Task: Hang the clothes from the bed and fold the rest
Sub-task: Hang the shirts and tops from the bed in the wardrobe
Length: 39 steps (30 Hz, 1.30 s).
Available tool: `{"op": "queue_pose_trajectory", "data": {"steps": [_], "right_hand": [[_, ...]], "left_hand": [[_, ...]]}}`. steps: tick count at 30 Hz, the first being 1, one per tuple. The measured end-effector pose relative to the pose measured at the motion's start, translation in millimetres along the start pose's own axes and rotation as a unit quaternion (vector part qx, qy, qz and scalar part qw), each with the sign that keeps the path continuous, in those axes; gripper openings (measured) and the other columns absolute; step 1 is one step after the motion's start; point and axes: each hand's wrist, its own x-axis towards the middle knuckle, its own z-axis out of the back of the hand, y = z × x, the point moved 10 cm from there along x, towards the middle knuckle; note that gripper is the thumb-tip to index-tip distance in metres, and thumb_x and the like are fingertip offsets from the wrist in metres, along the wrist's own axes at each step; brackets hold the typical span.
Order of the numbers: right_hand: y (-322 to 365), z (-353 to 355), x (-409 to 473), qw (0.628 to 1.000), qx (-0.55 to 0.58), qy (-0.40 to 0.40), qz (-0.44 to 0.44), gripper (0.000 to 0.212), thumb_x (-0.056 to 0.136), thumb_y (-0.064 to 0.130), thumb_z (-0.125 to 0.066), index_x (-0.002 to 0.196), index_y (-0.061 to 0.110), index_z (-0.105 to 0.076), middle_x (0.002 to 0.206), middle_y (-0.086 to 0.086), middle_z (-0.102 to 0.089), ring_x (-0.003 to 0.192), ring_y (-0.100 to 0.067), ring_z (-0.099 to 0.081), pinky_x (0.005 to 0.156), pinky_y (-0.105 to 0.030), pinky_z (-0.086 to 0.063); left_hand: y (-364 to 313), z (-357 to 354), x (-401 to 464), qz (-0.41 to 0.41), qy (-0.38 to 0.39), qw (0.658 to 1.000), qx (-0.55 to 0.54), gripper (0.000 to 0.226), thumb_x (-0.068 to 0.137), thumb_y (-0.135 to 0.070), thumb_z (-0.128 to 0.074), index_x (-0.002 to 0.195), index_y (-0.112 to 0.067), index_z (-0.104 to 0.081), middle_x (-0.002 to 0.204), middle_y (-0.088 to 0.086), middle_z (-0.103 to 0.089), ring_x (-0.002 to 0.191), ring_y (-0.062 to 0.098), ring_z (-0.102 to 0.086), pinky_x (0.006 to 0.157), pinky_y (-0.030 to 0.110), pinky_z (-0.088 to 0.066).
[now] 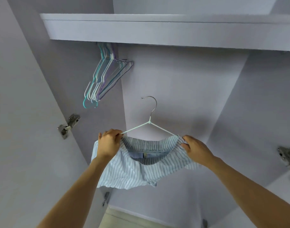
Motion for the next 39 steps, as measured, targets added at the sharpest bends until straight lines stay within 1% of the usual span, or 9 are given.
{"op": "queue_pose_trajectory", "data": {"steps": [4, 9, 14, 17, 20, 27, 31, 36, 39], "right_hand": [[-30.7, 32.8, -37.6, 0.988, -0.062, -0.085, -0.109, 0.023, 0.098, 0.025, -0.041, 0.106, 0.008, -0.052, 0.104, -0.007, -0.060, 0.095, -0.027, -0.058, 0.072, -0.030, -0.038], [-60.2, 91.5, -82.0, 0.949, -0.067, -0.164, -0.261, 0.025, 0.097, 0.023, -0.040, 0.108, 0.004, -0.052, 0.105, -0.015, -0.061, 0.097, -0.033, -0.058, 0.078, -0.034, -0.044], [-55.1, 132.9, -86.6, 0.955, -0.119, -0.119, -0.244, 0.027, 0.095, 0.021, -0.039, 0.112, 0.002, -0.046, 0.107, -0.021, -0.062, 0.098, -0.037, -0.058, 0.069, -0.034, -0.038], [-56.7, 154.6, -91.7, 0.947, -0.153, -0.148, -0.240, 0.031, 0.095, 0.018, -0.038, 0.124, 0.007, -0.043, 0.109, -0.019, -0.063, 0.098, -0.037, -0.058, 0.071, -0.036, -0.040], [-63.3, 165.2, -97.4, 0.938, -0.136, -0.203, -0.247, 0.036, 0.095, 0.014, -0.036, 0.131, 0.012, -0.035, 0.102, -0.016, -0.065, 0.092, -0.037, -0.060, 0.068, -0.035, -0.039], [-83.1, 195.0, -86.4, 0.901, -0.061, -0.350, -0.249, 0.037, 0.097, 0.012, -0.034, 0.135, 0.012, -0.031, 0.096, -0.013, -0.065, 0.087, -0.036, -0.061, 0.070, -0.038, -0.043], [-108.5, 216.0, -58.0, 0.895, -0.049, -0.356, -0.263, 0.039, 0.096, 0.010, -0.034, 0.134, 0.013, -0.034, 0.107, -0.014, -0.064, 0.097, -0.036, -0.059, 0.073, -0.037, -0.041], [-143.2, 215.7, -28.5, 0.893, -0.037, -0.338, -0.297, 0.042, 0.093, 0.008, -0.036, 0.135, 0.012, -0.034, 0.115, -0.014, -0.062, 0.105, -0.035, -0.057, 0.077, -0.037, -0.041], [-159.1, 208.2, -19.2, 0.893, -0.038, -0.328, -0.306, 0.042, 0.092, 0.008, -0.036, 0.134, 0.012, -0.035, 0.112, -0.013, -0.063, 0.102, -0.034, -0.059, 0.071, -0.034, -0.038]], "left_hand": [[-54.7, -27.6, 14.6, -0.024, 0.053, 0.998, -0.038, 0.038, 0.096, -0.012, -0.043, 0.134, -0.016, -0.047, 0.138, 0.012, -0.043, 0.125, 0.032, -0.040, 0.109, 0.044, -0.028], [-166.3, -12.3, 11.0, -0.182, -0.004, 0.983, -0.014, 0.057, 0.094, -0.017, -0.048, 0.146, -0.021, -0.025, 0.150, 0.008, -0.025, 0.135, 0.027, -0.025, 0.109, 0.040, -0.027], [-271.2, 29.3, -8.9, -0.315, -0.109, 0.943, -0.001, 0.061, 0.088, -0.016, -0.054, 0.145, -0.018, -0.031, 0.151, 0.014, -0.025, 0.138, 0.034, -0.021, 0.107, 0.046, -0.026], [-312.2, 43.5, -20.5, -0.363, -0.164, 0.917, 0.034, 0.067, 0.085, -0.020, -0.058, 0.146, -0.020, -0.029, 0.153, 0.015, -0.021, 0.141, 0.036, -0.018, 0.110, 0.050, -0.020], [-335.5, 47.9, -20.8, -0.385, -0.212, 0.893, 0.096, 0.076, 0.085, -0.026, -0.055, 0.149, -0.024, -0.014, 0.157, 0.013, -0.006, 0.143, 0.036, -0.006, 0.113, 0.052, -0.007], [-363.0, 60.0, 3.6, -0.384, -0.280, 0.869, 0.140, 0.084, 0.081, -0.016, -0.051, 0.149, -0.024, -0.003, 0.157, 0.014, 0.001, 0.143, 0.038, 0.002, 0.111, 0.058, 0.002], [-368.3, 54.0, 28.6, -0.362, -0.275, 0.877, 0.154, 0.083, 0.086, -0.023, -0.049, 0.149, -0.024, 0.007, 0.156, 0.013, 0.010, 0.142, 0.038, 0.010, 0.112, 0.055, 0.003], [-367.1, 43.3, 39.7, -0.350, -0.302, 0.868, 0.183, 0.090, 0.087, -0.032, -0.048, 0.146, -0.022, 0.020, 0.154, 0.015, 0.018, 0.137, 0.040, 0.022, 0.110, 0.055, 0.011], [-365.4, 43.4, 43.0, -0.350, -0.315, 0.862, 0.185, 0.097, 0.086, -0.034, -0.047, 0.138, -0.022, 0.034, 0.153, 0.014, 0.021, 0.134, 0.038, 0.028, 0.107, 0.054, 0.018]]}}
